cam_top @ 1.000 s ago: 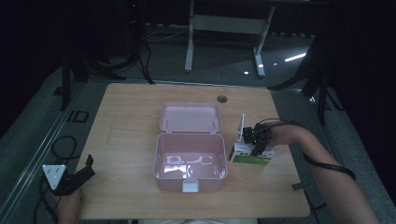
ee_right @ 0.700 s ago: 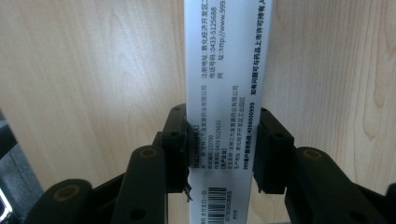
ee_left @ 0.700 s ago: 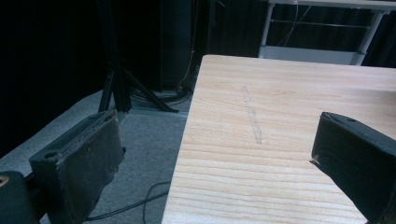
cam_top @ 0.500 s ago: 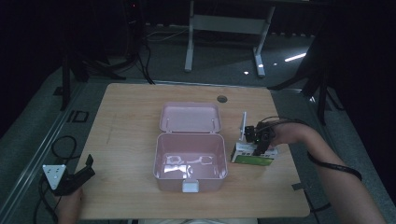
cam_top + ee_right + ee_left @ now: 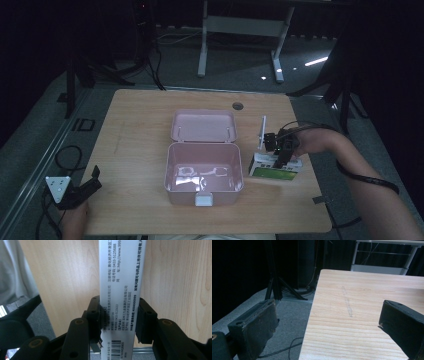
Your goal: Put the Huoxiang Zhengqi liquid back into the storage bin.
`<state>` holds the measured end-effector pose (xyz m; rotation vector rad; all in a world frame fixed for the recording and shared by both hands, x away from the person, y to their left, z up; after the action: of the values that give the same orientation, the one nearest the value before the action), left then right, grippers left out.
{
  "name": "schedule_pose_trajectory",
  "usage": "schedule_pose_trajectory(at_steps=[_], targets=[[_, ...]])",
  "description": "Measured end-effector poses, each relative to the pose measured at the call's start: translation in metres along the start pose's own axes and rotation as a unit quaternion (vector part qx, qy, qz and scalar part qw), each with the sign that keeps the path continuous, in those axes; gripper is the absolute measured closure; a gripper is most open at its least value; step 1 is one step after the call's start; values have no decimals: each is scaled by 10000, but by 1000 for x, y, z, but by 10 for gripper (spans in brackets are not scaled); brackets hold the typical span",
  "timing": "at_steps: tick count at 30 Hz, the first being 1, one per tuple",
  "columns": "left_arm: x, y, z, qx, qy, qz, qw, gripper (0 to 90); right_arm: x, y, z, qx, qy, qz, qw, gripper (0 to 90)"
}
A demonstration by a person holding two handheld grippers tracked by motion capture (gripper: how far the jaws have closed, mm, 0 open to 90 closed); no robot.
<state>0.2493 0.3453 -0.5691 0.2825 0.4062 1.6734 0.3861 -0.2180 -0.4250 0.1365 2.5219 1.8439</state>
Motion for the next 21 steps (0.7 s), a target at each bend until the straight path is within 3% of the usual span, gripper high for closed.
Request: schedule_pose_trajectory(at_steps=[14, 21], targets=[[0, 0, 0, -3, 25, -5, 10000, 21, 12, 31, -9, -70, 5, -183, 9998, 619], [0, 0, 0, -2, 19, -17, 10000, 21, 19, 56, -17, -10, -110, -240, 9997, 619]])
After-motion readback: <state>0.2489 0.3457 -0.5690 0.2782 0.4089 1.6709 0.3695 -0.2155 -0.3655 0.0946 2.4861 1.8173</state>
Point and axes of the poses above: each handheld gripper's, and its own axes: y roughly backward along the jaws, z roughly out of its top, x roughly to its left, the point moved 3 cm from there along -y, roughly forward along the jaws, and after that the axes turned 12 degrees about x, right-handed, at the moved point
